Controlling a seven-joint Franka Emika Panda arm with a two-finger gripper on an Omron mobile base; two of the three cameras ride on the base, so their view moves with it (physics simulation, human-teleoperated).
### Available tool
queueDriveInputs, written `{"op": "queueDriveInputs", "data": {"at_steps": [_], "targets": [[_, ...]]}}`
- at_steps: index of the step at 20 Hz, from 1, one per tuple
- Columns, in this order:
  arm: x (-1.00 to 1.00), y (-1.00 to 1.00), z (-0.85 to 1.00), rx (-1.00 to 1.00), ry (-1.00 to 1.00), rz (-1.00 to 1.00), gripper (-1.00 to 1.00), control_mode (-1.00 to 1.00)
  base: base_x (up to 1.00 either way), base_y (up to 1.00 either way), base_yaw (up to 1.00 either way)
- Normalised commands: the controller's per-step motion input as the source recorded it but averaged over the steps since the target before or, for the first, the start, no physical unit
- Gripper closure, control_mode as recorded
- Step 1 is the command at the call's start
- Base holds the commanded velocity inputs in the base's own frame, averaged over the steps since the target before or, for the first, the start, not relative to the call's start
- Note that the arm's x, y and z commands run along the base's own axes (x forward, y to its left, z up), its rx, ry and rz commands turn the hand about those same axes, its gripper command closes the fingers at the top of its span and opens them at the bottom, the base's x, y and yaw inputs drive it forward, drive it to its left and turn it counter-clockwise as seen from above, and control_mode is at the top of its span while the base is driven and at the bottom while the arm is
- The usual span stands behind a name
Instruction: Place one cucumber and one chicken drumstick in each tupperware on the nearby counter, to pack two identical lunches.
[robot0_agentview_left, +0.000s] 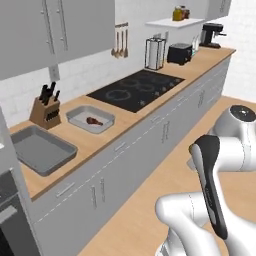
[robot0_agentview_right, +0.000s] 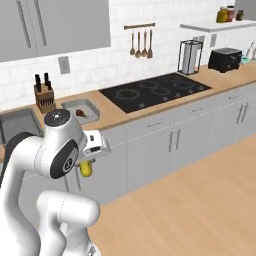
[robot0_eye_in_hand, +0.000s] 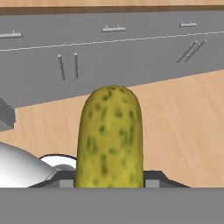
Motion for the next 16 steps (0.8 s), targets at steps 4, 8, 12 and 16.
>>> {"op": "queueDriveInputs", "data": {"at_steps": [4, 8, 12, 16], "targets": [[0.00, 0.00, 0.00, 0.00, 0.00, 0.00, 1.00, 1.00, 1.00, -0.56, 0.18], [0.00, 0.00, 0.00, 0.00, 0.00, 0.00, 1.00, 1.00, 1.00, -0.34, 0.31], [0.00, 0.00, 0.00, 0.00, 0.00, 0.00, 1.00, 1.00, 1.00, -0.15, 0.57], [0.00, 0.00, 0.00, 0.00, 0.00, 0.00, 1.00, 1.00, 1.00, -0.08, 0.60]]}}
